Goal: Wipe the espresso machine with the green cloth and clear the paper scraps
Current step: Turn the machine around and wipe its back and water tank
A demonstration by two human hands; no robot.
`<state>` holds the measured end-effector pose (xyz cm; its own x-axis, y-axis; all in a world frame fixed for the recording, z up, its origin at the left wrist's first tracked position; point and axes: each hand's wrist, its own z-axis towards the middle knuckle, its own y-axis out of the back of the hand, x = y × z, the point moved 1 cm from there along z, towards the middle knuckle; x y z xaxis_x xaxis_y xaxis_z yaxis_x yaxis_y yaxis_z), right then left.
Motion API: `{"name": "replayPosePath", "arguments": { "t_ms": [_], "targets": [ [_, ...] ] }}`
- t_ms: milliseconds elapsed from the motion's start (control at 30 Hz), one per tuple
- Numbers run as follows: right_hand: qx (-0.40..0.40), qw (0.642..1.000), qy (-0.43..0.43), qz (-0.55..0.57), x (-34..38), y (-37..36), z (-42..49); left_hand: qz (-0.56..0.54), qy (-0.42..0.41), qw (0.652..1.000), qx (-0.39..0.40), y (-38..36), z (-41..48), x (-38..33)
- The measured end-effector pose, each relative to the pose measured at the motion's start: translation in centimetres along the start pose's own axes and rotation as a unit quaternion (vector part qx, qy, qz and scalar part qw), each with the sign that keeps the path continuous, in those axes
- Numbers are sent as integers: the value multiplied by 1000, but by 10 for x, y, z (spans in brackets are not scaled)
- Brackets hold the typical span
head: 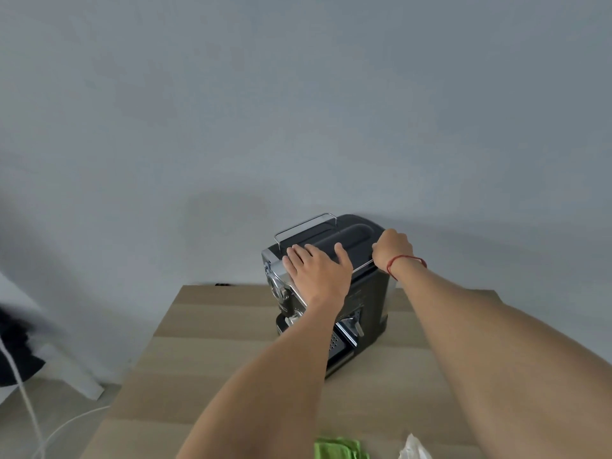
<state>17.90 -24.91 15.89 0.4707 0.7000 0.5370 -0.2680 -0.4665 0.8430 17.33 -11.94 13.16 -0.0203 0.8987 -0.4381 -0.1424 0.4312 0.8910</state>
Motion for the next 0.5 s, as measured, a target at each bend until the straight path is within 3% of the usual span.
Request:
{"name": "replayPosePath", "arguments": {
  "t_ms": [200,500],
  "targets": [
    [10,997,-47,66,-3,-2,2,-5,-23,1000,-17,-4,3,3],
    [-13,996,-48,81,1,-1,0,-53,-70,995,-48,-12,-6,5]
  ]
}}
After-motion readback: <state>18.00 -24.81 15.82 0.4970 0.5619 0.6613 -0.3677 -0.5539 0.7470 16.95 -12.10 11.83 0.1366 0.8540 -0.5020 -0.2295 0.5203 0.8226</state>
